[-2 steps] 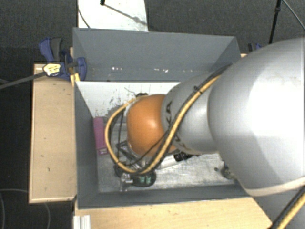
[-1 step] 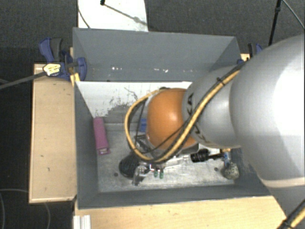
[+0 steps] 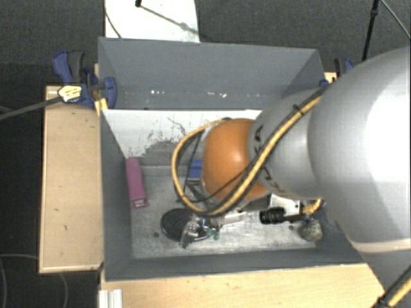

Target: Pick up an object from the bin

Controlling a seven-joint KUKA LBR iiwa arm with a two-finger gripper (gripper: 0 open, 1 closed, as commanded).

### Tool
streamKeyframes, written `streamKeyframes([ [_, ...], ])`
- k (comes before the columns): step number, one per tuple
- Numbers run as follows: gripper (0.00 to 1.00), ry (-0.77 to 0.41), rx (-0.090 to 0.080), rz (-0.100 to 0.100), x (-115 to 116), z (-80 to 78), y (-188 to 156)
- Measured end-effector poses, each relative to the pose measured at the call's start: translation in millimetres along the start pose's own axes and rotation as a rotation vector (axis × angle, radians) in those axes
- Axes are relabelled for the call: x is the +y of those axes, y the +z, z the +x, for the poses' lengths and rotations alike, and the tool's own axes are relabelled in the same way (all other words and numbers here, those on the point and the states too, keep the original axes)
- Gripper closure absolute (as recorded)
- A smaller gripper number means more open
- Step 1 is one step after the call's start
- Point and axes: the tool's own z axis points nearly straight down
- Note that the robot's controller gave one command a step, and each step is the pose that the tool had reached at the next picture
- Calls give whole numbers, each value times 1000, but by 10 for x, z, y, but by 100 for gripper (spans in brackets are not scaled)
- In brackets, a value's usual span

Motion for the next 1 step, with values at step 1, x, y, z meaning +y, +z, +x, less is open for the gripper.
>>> streamKeyframes([
  [1, 0, 74, 0, -2, -4, -29, 294],
])
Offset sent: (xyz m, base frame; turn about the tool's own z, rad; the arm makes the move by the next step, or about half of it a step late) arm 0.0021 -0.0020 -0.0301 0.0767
